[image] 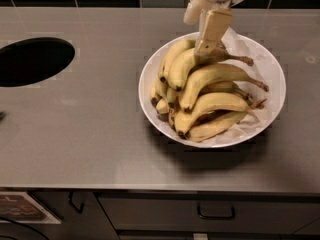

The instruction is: Pick banana from white bowl

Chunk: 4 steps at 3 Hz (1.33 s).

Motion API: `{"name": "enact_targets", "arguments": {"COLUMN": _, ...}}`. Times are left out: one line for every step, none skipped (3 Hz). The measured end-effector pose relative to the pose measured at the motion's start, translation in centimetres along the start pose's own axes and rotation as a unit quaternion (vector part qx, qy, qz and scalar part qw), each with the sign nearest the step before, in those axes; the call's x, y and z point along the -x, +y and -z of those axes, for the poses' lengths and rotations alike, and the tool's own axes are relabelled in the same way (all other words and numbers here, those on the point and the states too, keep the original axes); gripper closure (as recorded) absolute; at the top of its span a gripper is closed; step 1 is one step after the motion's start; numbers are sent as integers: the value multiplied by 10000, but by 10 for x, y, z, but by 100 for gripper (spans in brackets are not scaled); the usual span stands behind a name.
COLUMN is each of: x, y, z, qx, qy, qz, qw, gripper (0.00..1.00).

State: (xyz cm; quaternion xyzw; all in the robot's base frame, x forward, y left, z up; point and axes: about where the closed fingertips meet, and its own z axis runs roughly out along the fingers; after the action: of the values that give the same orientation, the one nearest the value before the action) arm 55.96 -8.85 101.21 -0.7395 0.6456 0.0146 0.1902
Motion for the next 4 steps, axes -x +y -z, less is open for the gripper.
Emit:
{"name": "enact_targets", "arguments": {"x": 3, "y": -7, "z": -1, "qx": -135, "qy": -51, "qz": 8, "qw": 9999, "gripper": 35}}
{"name": "enact_targets", "arguments": {"x": 7, "y": -10, "z": -1, "qx": -209, "qy": -82, "qz": 14, "qw": 9997, "gripper": 36}}
{"name": "enact_targets", "arguments": {"x": 8, "y": 0, "z": 0, "qx": -189, "qy": -96, "qz": -55, "qw": 9998, "gripper": 40}}
{"name": "enact_targets", "arguments": {"x": 11, "y": 15, "z": 1, "qx": -190, "qy": -87, "qz": -94, "qw": 9997, "gripper": 38}}
